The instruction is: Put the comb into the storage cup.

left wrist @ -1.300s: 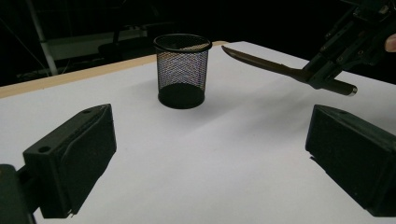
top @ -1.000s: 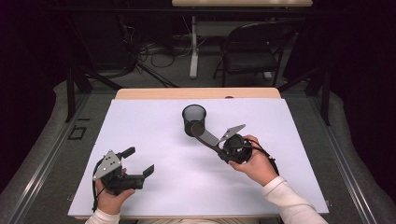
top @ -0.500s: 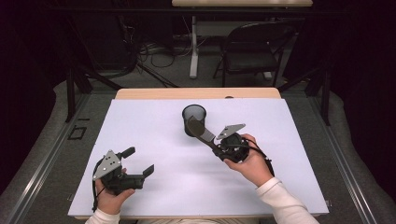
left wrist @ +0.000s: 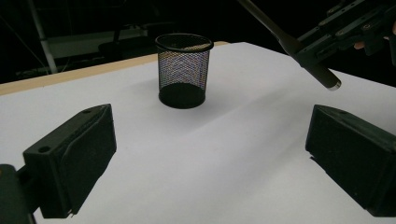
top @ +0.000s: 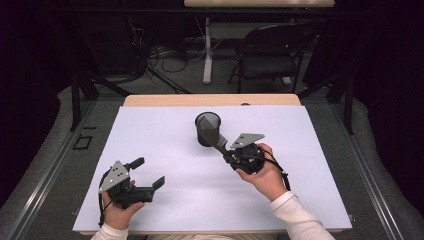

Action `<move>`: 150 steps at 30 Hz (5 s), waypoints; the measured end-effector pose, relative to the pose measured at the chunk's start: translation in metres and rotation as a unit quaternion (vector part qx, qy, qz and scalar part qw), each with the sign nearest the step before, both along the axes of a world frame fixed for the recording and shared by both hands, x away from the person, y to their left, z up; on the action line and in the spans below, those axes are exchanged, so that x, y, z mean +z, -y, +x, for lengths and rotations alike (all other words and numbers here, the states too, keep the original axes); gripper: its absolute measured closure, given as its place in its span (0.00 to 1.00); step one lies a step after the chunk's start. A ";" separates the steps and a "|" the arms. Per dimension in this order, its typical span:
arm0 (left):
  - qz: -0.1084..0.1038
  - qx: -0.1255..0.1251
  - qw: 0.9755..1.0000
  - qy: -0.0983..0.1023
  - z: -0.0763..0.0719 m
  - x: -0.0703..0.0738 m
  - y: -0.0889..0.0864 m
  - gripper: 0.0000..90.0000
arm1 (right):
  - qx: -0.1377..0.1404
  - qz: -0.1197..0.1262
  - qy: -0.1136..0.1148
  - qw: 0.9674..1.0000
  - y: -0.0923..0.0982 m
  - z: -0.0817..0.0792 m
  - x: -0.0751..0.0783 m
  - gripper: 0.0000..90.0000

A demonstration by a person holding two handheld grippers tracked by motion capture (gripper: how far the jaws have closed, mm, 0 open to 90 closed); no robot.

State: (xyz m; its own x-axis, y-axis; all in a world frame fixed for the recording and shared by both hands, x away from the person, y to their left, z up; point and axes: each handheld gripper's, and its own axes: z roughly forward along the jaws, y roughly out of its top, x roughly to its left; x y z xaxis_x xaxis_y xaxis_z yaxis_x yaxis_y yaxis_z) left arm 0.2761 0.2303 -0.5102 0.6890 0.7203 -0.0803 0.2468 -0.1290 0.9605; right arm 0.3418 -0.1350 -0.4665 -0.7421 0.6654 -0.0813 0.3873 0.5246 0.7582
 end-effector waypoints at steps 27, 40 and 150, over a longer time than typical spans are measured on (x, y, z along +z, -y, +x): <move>-0.021 0.002 1.000 -0.006 0.001 0.008 -0.001 0.03 | -0.022 0.068 0.092 0.993 -0.004 -0.019 -0.015 0.81; -0.038 0.004 0.999 -0.036 0.010 0.022 0.006 0.05 | -0.023 0.084 0.110 0.990 -0.007 -0.027 -0.023 0.81; -0.120 -0.069 0.968 -0.210 0.067 0.087 0.086 0.59 | -0.025 0.094 0.148 0.984 -0.017 -0.042 -0.037 0.81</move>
